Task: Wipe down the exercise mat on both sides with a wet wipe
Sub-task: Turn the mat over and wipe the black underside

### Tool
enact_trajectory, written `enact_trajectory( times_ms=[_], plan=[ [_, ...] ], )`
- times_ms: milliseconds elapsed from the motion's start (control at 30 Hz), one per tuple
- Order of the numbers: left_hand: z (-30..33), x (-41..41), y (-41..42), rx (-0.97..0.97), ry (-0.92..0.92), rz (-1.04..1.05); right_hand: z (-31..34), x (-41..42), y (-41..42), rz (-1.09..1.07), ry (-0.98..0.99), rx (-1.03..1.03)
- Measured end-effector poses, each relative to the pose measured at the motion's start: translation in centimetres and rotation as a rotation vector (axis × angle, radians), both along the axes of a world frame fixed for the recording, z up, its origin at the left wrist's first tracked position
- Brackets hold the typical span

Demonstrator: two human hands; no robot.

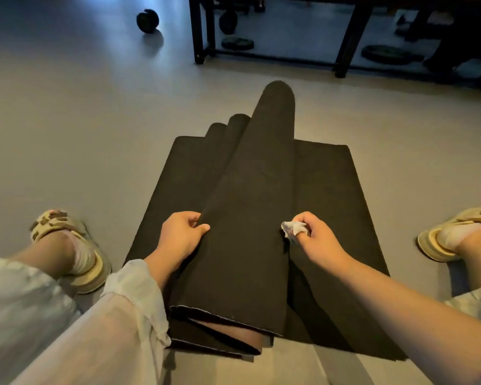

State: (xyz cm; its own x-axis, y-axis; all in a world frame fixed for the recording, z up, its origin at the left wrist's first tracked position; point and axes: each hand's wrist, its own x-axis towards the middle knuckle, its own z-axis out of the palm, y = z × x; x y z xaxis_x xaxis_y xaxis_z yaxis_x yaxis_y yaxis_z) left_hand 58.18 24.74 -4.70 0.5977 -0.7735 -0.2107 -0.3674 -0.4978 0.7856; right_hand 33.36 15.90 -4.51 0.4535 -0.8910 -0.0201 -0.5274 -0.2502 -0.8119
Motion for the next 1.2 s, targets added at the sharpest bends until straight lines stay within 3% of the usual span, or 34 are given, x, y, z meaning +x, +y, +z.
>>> enact_trajectory(
  times_ms=[200, 367, 600, 733, 800, 867, 1000, 1067, 1200],
  plan=[
    [-3.9, 6.5, 3.0, -0.022, 0.042, 0.230, 0.2, 7.0, -1.0, 0.117, 0.022, -0.031],
    [-6.4, 7.3, 3.3, 0.025, 0.049, 0.235, 0.4, 12.6, -2.7, 0.123, 0.050, -0.110],
    [-8.8, 8.3, 4.2, -0.028, 0.297, 0.291, 1.4, 21.0, -6.8, 0.076, 0.178, -0.364],
    [-9.6, 8.9, 4.9, -0.001, 0.108, 0.223, 1.4, 25.1, -8.9, 0.100, 0.250, -0.523],
    [-10.1, 9.0, 5.4, -0.036, 0.106, 0.213, 1.1, 26.7, -9.7, 0.107, 0.308, -0.568],
    [-10.5, 9.0, 5.6, -0.059, 0.132, 0.214, 0.6, 27.9, -10.3, 0.130, 0.427, -0.555],
    [-11.3, 8.9, 5.5, 0.013, 0.054, 0.205, -1.6, 28.8, -9.7, 0.270, 0.640, -0.277],
    [-11.7, 8.9, 5.5, 0.029, 0.019, 0.206, -2.7, 28.4, -8.4, 0.310, 0.639, -0.209],
    [-12.0, 8.8, 5.3, 0.059, -0.022, 0.205, -3.9, 25.9, -4.3, 0.518, 0.564, -0.301]
  ],
)
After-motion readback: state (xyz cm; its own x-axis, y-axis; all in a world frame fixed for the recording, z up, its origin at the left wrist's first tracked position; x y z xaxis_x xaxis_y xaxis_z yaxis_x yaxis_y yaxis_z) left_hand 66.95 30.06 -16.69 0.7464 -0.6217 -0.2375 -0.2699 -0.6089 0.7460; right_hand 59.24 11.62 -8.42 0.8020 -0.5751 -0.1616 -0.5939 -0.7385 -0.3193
